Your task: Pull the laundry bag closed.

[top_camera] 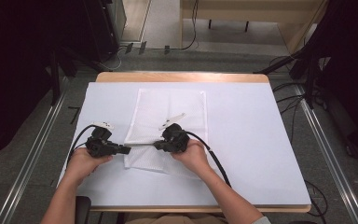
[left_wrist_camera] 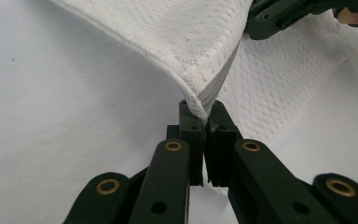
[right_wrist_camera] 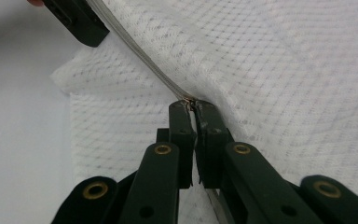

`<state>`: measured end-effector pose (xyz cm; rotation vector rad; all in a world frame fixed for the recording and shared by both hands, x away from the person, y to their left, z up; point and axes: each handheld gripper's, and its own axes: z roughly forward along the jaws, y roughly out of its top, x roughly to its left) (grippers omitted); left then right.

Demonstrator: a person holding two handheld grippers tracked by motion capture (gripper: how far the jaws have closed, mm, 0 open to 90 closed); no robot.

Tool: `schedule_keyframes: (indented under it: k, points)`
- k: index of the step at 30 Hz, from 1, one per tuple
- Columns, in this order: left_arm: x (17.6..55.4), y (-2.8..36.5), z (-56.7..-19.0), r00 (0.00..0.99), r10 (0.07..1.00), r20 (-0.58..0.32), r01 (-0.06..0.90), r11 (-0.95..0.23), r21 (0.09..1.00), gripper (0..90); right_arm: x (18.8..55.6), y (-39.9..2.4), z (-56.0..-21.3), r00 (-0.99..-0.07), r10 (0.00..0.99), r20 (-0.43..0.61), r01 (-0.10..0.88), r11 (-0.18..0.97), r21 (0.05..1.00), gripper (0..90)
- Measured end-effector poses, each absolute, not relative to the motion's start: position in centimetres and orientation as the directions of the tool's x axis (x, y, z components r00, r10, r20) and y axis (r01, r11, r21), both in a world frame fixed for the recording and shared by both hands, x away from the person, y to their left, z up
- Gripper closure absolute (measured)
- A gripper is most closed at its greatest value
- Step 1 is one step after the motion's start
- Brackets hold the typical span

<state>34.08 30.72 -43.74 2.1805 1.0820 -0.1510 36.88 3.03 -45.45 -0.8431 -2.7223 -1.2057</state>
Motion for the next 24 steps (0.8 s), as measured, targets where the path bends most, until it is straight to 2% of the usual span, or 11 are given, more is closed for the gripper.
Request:
schedule_keyframes:
  k: [24]
  points:
    - [34.1, 30.8, -43.8, 0.646, 0.652, -0.396, 0.742, -0.415, 0.526, 87.9, 37.2, 1.3, -45.4, -0.843, 0.470, 0.262, 0.512, 0.549, 0.661, 88.4]
